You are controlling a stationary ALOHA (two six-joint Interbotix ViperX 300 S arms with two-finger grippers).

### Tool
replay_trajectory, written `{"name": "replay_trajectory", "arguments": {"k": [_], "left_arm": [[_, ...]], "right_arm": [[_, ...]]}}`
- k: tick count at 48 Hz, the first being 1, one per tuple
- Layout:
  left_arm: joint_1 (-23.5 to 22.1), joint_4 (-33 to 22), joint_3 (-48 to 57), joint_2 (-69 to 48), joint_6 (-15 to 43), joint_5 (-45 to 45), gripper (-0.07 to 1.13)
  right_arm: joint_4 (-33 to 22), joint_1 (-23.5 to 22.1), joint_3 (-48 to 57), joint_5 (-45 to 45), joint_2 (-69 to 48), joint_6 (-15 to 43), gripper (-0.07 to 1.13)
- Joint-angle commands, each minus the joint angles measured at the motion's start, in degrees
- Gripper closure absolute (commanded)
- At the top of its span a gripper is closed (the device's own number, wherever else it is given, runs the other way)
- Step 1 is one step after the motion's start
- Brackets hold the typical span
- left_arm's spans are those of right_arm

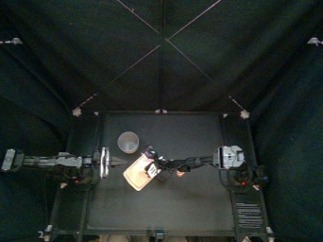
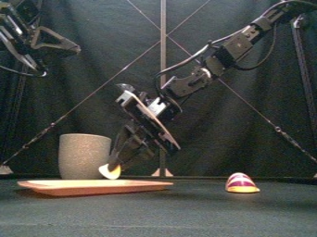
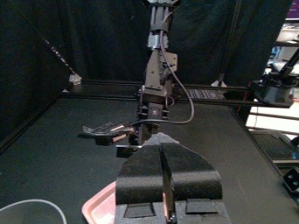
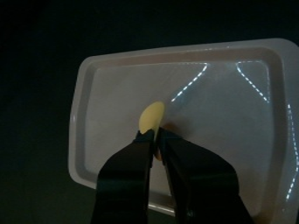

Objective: Pick the chip then place it on the pink plate
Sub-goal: Drop chip on the pink plate and return to neutral

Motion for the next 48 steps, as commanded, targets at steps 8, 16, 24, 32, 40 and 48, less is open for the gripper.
{"name": "replay_trajectory", "arguments": {"k": [8, 16, 24, 32, 40, 48], "left_arm": [[0.62, 0.18, -0.7, 0.18, 0.09, -0.26, 1.05], [0.62, 0.18, -0.7, 0.18, 0.09, -0.26, 1.05], [0.62, 0.18, -0.7, 0.18, 0.09, -0.26, 1.05], [1.05, 0.79, -0.26, 0.18, 0.26, 0.09, 1.05], [2.72, 1.67, -0.18, 0.18, 0.09, 1.93, 1.05], [3.34, 1.67, 0.0, 0.18, 0.09, 2.37, 1.05]], "right_arm": [[-0.97, 0.26, -1.85, -0.18, -0.62, 0.09, 0.38], [-1.41, -0.09, -0.79, 0.0, -2.11, -0.26, 0.33], [-5.01, -0.88, 2.02, -1.05, -6.59, -0.26, 0.33], [-15.12, -2.2, 6.59, -4.31, -12.66, -0.35, 0.33], [-24.08, -3.16, 10.63, -7.47, -18.46, 0.09, 0.33], [-25.31, -3.96, 16.0, -10.02, -25.14, -0.44, 0.33]]}}
